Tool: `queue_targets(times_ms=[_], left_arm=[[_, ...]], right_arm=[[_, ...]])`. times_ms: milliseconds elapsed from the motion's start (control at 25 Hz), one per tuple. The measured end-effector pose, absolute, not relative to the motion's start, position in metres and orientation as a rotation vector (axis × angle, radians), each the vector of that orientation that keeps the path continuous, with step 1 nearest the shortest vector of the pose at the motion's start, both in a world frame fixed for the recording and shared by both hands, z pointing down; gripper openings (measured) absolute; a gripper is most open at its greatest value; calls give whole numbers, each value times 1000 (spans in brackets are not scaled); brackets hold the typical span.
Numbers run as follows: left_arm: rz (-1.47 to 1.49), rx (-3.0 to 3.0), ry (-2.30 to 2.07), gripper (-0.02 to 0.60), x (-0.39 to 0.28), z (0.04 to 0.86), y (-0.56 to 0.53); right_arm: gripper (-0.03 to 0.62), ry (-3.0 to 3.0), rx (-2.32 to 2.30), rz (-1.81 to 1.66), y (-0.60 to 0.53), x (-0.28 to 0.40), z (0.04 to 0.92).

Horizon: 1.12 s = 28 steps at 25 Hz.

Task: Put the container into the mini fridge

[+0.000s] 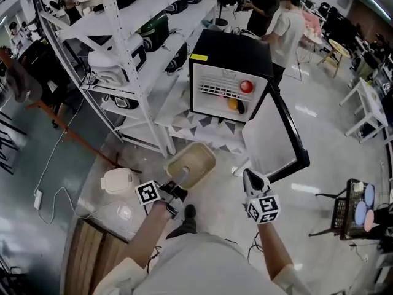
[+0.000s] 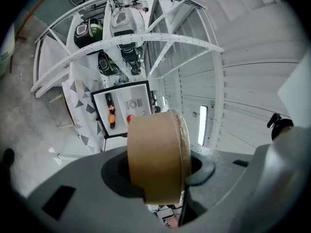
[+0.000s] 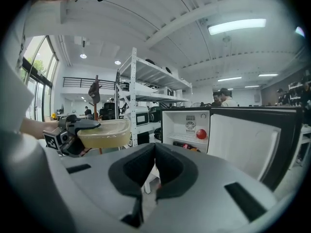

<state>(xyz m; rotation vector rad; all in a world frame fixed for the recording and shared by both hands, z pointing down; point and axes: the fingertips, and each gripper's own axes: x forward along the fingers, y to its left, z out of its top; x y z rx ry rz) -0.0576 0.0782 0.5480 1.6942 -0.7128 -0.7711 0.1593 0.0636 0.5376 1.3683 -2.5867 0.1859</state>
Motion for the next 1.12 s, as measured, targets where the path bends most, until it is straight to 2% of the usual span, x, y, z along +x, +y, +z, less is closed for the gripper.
queue_targets(times_ms=[600,1120], left_arm=[[-712,1692,-603,178,-96,560,-18],[-640,1701,-563,178,-89,566,-68]], right_arm=[[6,-2476,1477,186,-14,118,543],[6,-2425,1543,242,-48,117,554]])
